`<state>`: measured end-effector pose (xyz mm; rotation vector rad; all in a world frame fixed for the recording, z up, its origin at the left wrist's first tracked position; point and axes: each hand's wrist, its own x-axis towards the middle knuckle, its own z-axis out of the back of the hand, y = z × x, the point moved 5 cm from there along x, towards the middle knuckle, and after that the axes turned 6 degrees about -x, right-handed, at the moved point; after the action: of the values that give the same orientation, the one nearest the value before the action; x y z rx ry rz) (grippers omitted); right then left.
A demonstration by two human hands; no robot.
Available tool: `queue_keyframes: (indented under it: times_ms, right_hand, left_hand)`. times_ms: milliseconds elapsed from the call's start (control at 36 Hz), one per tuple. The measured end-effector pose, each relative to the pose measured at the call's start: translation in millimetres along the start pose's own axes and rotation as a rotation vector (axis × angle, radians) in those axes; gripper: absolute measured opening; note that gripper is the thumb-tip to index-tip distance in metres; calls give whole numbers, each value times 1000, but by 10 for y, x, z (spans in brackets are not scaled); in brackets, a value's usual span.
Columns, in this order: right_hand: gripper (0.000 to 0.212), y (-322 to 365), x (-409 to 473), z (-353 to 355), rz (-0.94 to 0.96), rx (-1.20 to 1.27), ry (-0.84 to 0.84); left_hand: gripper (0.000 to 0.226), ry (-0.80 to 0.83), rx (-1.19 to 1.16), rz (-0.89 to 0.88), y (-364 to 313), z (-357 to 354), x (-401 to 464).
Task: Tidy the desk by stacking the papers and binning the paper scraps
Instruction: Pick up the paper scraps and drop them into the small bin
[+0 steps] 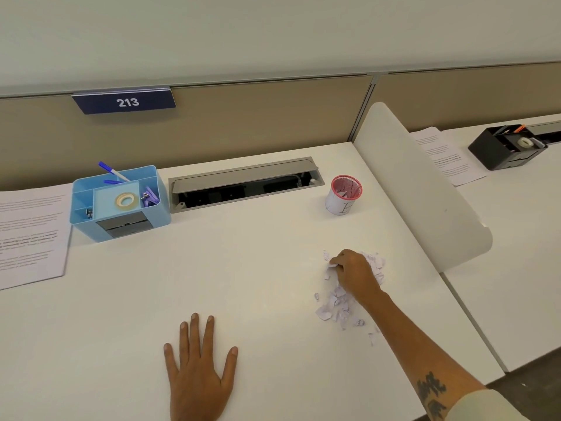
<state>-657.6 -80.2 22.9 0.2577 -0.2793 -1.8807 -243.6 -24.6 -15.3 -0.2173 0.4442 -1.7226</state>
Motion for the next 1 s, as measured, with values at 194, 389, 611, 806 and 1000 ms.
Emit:
queue_keyframes:
  times_ms: [194,389,611,806,1000]
  right_hand:
    - [11,-116,334,514,-193,207,-57]
    - [12,-213,884,960,-380,562,-171]
    - [18,-187,1554,1283,-376,559,-343]
    - [20,-154,1820,1236,-314,407,-339]
    - [24,-177,1838,1037,-323,351,-265]
  left_hand:
    - [87,-3,-10,-1,-12,4,15]
    - [88,-5,-15,10,-15,-4,44]
    - [91,-1,1,30,-18,-24,84]
    - [93,-21,5,31,-33,-22,101]
    - [91,-2,6,29,-17,-23,93]
